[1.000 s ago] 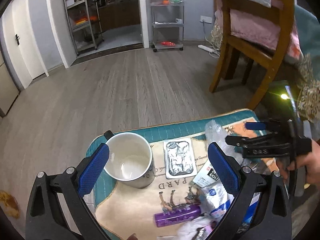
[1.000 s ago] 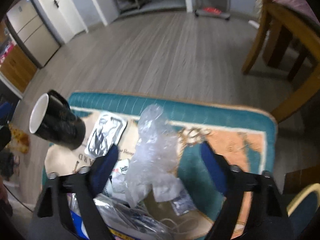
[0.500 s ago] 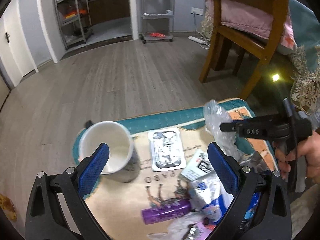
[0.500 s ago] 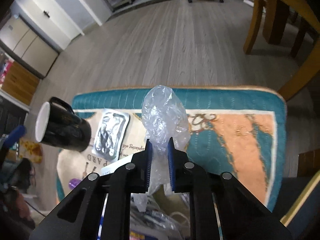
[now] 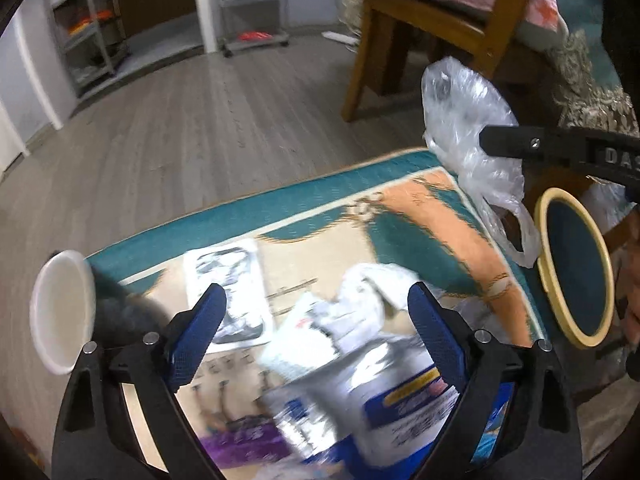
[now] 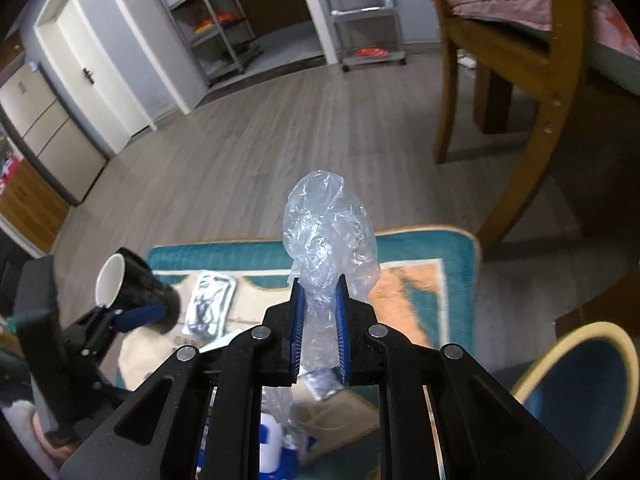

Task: Collect trash
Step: 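Grasp the clear plastic bag with the right tool and lift it, then grasp the white tissue with the left tool while the right tool holds the plastic bag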

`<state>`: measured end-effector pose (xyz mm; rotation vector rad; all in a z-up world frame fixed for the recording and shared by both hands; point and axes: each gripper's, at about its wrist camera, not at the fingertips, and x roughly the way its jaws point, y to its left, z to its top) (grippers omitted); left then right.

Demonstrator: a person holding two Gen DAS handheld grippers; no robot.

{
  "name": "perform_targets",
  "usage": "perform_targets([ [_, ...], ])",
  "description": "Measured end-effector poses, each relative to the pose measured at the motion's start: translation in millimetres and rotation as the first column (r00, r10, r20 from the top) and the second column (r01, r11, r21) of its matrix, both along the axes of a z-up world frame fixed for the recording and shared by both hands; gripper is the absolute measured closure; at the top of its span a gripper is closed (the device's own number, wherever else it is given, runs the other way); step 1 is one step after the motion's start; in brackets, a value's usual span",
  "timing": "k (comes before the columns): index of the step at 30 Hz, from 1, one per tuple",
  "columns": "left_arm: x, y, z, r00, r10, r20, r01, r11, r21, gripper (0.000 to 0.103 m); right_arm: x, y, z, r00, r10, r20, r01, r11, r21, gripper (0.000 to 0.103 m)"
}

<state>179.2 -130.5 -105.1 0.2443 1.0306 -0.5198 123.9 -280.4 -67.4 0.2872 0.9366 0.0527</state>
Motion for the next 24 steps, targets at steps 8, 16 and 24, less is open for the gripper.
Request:
perform_targets([
  [8,19.1,-35.3,-33.4,0.991,-0.068,-0.116,0.078,0.994,0.083,0.027,-1.1,-20.1,-16.8,0.999,-0.031,-0.036,0.031,1.000,-0.004,0.087],
  [16,26.9,-43.9,-62.9,0.979,-0.061,-0.197,0.096,0.980,0.174,0.044,-4.3,-18.4,-8.8,0.999,-0.010,-0.032,0.011,0.999,0.033,0.087],
  [24,17.9,-53.3,-74.8,0.979,-0.106,-0.175,0.141,0.970,0.201,0.089,-37.2,-27.3,32.9,0.999,-0.033,0.017,0.033,0.999,0.014,0.087],
])
